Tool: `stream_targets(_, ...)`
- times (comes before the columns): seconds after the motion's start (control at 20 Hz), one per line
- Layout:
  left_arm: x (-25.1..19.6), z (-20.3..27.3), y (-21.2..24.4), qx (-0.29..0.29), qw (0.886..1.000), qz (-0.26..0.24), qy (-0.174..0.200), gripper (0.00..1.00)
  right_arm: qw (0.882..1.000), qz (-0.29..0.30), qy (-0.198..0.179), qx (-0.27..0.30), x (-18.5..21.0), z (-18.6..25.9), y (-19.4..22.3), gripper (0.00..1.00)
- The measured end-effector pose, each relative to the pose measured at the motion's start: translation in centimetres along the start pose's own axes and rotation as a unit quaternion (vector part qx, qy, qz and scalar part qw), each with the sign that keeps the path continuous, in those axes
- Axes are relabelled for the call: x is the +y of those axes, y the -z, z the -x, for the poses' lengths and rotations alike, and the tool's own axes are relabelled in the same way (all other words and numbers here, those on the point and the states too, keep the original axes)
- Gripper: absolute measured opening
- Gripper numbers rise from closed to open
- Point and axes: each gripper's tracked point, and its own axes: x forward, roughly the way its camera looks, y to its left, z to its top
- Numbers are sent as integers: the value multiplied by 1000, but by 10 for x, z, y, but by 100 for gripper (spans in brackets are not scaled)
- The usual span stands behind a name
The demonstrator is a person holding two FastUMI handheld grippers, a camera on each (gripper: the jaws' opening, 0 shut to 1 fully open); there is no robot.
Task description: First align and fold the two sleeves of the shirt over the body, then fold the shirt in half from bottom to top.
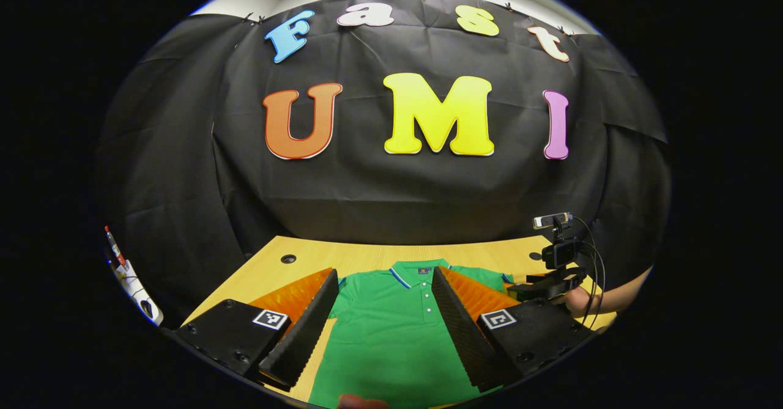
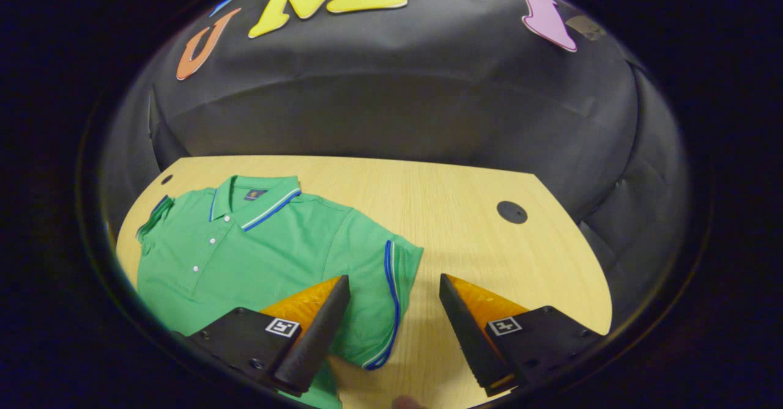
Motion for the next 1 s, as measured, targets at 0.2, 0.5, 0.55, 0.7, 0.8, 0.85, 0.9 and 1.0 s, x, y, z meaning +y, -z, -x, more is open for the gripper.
stream_targets(0.2,3,2,11,13,1000,-10,-7,98,1000,-27,0,8,-7,-15,3,95)
stream_targets(0.5,5,6,12,18,1000,-16,-9,98,999,-35,0,25,-7,-20,5,9)
stream_targets(0.55,6,5,12,18,1000,-17,-7,98,999,-37,-6,23,-5,-17,3,6)
stream_targets(0.7,6,6,16,23,1000,-17,-1,98,997,-78,-13,4,-7,-9,-14,9)
stream_targets(0.8,8,5,21,30,999,-14,-1,98,995,-95,-15,2,-9,-4,-21,9)
stream_targets(0.85,10,5,23,33,999,-12,-2,99,995,-98,-16,0,-7,-1,-26,9)
stream_targets(0.9,11,6,24,35,999,-10,-3,98,995,-98,-14,-3,-6,1,-31,9)
stream_targets(1.0,15,8,24,35,999,-9,-4,99,995,-95,-14,-12,2,6,-42,8)
